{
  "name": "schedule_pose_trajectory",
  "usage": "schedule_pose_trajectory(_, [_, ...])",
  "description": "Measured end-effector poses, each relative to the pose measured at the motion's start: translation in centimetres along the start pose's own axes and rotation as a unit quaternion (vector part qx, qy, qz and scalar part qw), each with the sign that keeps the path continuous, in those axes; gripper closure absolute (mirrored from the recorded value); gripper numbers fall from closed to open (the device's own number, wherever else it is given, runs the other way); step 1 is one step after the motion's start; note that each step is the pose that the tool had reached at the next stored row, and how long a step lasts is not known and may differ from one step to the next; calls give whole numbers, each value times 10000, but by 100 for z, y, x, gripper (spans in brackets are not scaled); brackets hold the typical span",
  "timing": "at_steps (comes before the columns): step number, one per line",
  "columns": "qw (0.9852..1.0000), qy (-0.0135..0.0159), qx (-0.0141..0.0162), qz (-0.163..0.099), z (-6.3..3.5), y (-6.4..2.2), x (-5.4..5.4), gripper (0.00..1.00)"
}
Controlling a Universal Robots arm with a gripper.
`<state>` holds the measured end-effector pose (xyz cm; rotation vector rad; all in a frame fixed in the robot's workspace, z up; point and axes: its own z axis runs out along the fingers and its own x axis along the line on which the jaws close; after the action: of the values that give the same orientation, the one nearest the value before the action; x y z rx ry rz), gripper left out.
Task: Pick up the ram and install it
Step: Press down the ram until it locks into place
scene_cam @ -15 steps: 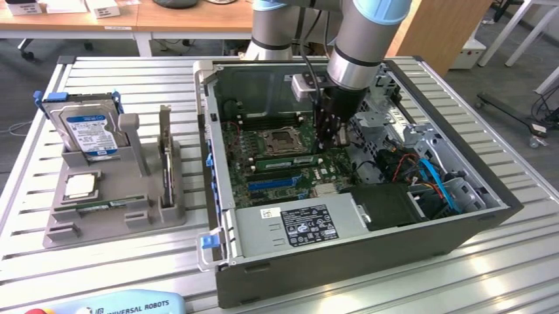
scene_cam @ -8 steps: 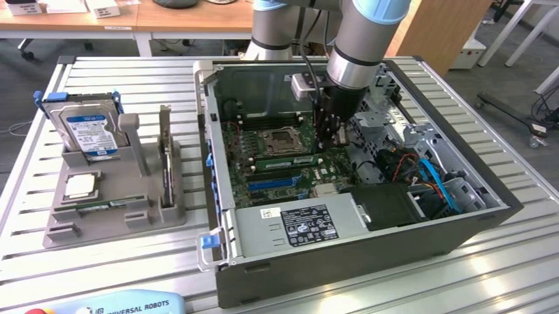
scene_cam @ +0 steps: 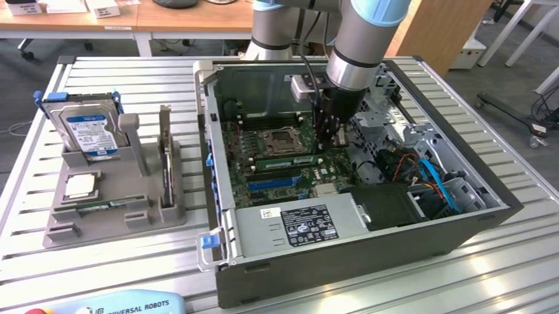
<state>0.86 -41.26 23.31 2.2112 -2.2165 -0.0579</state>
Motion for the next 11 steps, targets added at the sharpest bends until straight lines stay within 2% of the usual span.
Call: schedule_pose_trajectory(11, [10000, 0, 1, 0, 38, -1, 1, 90])
